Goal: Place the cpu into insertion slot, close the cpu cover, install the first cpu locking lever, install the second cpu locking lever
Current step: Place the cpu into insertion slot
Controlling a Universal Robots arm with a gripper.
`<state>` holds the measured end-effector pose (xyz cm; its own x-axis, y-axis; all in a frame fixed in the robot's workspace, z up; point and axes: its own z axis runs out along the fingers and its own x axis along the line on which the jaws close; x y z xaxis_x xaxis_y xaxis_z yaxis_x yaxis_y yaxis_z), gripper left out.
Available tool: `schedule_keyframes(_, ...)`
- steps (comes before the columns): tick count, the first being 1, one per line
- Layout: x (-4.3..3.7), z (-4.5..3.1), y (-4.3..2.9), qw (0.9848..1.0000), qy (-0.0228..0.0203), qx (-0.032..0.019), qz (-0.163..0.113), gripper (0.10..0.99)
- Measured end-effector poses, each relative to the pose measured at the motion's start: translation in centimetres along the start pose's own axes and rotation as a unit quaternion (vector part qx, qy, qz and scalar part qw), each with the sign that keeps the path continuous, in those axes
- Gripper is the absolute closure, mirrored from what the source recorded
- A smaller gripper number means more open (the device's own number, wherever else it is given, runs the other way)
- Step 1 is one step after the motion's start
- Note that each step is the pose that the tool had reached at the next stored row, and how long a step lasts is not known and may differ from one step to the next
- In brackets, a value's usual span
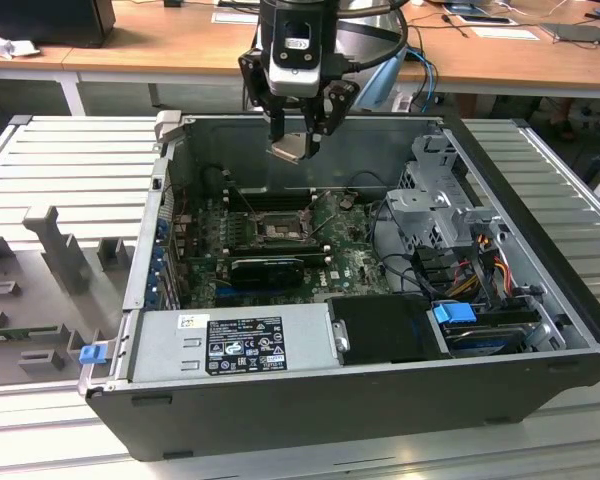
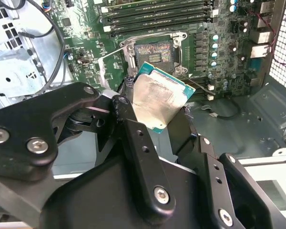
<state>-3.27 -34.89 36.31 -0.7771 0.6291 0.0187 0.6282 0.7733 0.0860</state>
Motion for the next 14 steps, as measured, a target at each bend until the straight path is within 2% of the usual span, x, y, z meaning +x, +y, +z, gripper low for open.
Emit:
schedule_keyframes(9,0.00,0.14,-0.01,0.9994,-0.0030,-0.0005,0.035,0.557)
schedule_keyframes(11,-0.01,0.33,-0.03,0.9975,-0.0064,-0.0011,0.071,0.557)
schedule_keyframes(14,0.20,0.39,-0.20,0.9968,-0.0071,-0.0012,0.079,0.557)
